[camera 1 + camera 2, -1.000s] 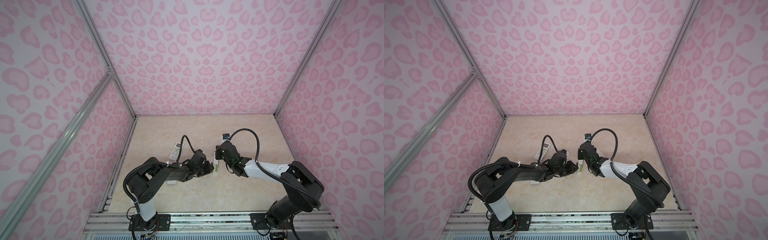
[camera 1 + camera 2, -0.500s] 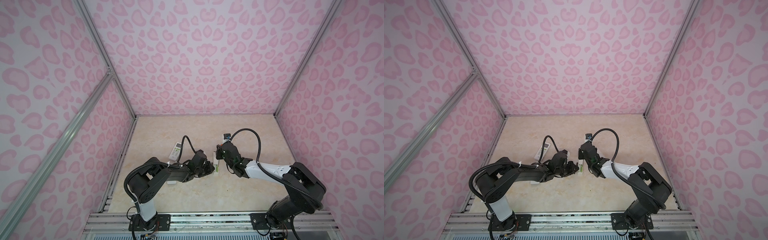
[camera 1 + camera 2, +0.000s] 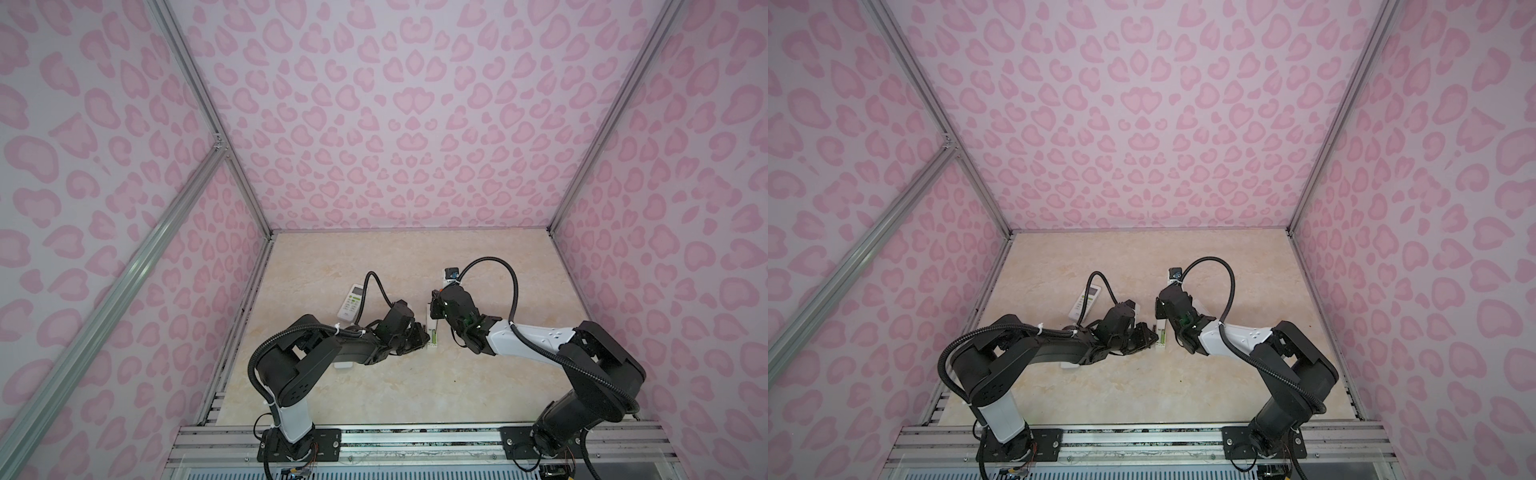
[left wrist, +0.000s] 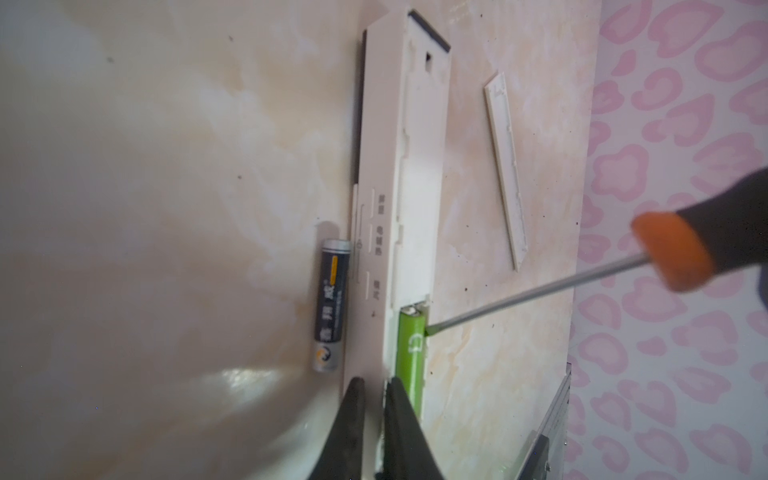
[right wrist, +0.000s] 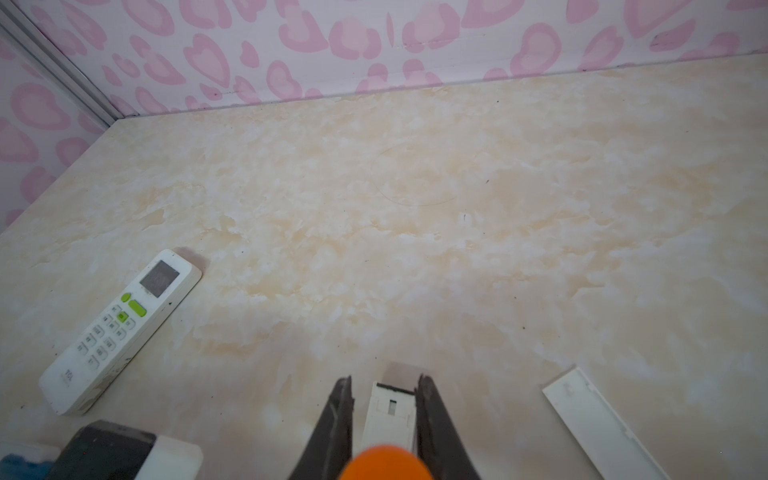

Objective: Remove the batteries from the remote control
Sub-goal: 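Pry the remaining green battery loose with the screwdriver tip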

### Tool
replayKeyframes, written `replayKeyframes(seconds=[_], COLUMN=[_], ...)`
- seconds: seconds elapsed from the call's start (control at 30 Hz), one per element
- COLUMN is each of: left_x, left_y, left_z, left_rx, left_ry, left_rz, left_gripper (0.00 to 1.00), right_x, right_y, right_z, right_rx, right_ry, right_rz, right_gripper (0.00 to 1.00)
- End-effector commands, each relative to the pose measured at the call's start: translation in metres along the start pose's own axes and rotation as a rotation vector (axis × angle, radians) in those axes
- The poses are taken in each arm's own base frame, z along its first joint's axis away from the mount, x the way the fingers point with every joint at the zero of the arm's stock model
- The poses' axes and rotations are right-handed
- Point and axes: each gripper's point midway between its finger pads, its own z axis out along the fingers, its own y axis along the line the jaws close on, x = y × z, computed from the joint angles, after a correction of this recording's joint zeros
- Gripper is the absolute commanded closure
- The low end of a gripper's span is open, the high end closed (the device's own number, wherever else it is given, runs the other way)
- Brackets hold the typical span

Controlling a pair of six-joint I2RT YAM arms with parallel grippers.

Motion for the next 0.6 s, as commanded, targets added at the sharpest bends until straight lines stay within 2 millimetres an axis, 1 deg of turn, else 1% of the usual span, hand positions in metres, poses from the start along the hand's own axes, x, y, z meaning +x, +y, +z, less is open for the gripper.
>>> replayKeyframes(seconds=[0.0, 0.13, 0.33, 0.4, 0.5, 0.57], left_x=[-0.002, -0.001, 0.002, 0.003, 0.004, 0.004], left_y=[-0.001, 0.0, 0.002, 0.001, 0.0, 0.0], left_z=[0.002, 0.003, 0.004, 0.004, 0.004, 0.004], left_rx=[0.002, 0.004, 0.01, 0.012, 0.013, 0.013], left_ry=[-0.006, -0.003, 0.0, 0.0, 0.0, -0.002], left_rz=[0.001, -0.006, -0.027, -0.029, -0.024, -0.028], left_gripper=[0.85, 0.87, 0.9, 0.91, 0.91, 0.91], right_x=[-0.001, 0.004, 0.009, 0.009, 0.01, 0.011], right_y=[0.001, 0.0, -0.005, -0.002, 0.001, 0.001], right_z=[0.002, 0.003, 0.007, 0.005, 0.002, 0.0], right_rx=[0.0, -0.002, -0.027, -0.028, 0.003, 0.008], right_ry=[-0.013, -0.008, -0.014, -0.023, -0.034, -0.038], right_rz=[-0.001, 0.02, 0.159, 0.15, 0.089, 0.09], right_gripper=[1.0, 1.0, 1.0, 1.0, 1.0, 1.0])
